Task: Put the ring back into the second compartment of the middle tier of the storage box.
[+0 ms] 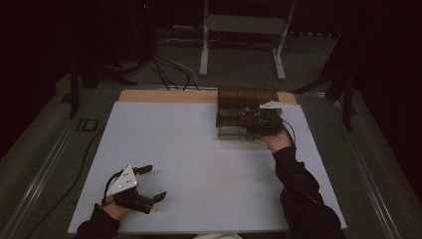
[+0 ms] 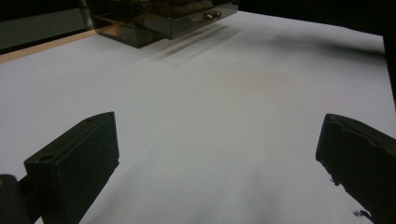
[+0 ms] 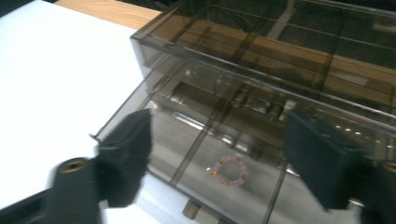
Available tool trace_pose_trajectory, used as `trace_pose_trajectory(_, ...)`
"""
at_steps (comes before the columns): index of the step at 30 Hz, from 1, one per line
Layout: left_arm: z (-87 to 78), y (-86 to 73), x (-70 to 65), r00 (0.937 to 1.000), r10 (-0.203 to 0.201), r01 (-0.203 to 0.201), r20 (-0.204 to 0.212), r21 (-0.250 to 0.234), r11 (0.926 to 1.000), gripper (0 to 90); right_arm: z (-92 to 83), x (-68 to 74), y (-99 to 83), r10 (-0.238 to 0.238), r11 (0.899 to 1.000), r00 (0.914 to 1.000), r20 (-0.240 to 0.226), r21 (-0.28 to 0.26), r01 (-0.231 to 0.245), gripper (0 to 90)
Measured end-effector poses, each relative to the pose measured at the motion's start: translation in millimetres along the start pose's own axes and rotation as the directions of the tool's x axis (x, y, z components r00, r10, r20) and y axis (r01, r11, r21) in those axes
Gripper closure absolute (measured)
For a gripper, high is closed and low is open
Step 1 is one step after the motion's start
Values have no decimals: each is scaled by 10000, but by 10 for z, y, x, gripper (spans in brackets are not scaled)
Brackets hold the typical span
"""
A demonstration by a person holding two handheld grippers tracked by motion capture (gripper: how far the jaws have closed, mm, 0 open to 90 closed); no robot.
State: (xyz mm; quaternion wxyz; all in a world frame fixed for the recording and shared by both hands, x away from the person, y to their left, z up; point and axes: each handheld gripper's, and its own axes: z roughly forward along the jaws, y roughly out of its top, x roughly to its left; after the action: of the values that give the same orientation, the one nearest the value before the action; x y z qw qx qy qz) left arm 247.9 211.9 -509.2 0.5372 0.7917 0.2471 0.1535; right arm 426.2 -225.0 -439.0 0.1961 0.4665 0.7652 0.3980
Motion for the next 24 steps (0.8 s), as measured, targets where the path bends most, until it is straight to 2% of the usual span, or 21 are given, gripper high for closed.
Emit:
trace_pose_trajectory(6,17,0,9,10000,15,-15,-4,53,10000,8,-88,-35,31,393,9992,9983,-419,-46,-395,40)
trace_pose_trajectory(9,19,-1,6,10000,26,-26,14,73,10000,8,-133,-29,37,358,9993,9981,-497,-42,-361,0)
trace_pose_trajectory(14,4,-7,-1,10000,69,-69,7,74,9999,8,-197,19,39,109,9996,9972,-737,-269,-129,0)
trace_pose_trajectory(24,-9,-7,-2,10000,40,-40,46,-58,10000,8,-284,100,-3,-29,9970,9949,-1009,-773,-49,0)
